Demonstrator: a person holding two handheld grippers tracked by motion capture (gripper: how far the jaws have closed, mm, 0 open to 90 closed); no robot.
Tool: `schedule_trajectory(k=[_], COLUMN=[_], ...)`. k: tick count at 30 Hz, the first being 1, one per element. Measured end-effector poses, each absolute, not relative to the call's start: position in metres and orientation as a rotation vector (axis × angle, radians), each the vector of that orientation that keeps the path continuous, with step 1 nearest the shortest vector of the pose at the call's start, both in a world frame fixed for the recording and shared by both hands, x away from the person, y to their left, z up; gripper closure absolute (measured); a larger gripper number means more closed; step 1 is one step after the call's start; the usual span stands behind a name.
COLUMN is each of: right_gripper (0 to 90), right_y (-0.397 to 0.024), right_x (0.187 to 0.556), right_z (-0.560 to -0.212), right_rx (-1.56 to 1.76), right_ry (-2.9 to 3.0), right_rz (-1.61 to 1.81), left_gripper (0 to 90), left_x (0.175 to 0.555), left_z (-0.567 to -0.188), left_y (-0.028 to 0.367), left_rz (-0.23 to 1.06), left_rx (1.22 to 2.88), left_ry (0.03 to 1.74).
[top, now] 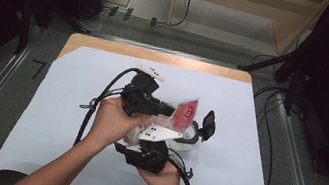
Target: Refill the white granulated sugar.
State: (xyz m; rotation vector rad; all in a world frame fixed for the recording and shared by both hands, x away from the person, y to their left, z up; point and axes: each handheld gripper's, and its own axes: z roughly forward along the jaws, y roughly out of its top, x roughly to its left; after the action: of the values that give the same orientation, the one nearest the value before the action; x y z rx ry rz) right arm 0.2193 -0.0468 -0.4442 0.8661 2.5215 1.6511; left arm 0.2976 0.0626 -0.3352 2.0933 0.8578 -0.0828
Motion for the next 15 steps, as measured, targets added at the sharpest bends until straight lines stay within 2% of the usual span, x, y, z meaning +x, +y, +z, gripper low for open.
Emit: schedule_trajectory(k=[15], right_gripper=[63.1], right_y=[-0.0470], right_x=[0.2197], right_z=[-0.4441], right_rx=[0.864], right_ry=[2.520], right_rz=[1.649], left_gripper=[85.3], left_x=[0.2973], left_z=[-0.3352], left_y=[0.0619], left_rz=[-0.088], left_rx=[2.090], left_ry=[0.852])
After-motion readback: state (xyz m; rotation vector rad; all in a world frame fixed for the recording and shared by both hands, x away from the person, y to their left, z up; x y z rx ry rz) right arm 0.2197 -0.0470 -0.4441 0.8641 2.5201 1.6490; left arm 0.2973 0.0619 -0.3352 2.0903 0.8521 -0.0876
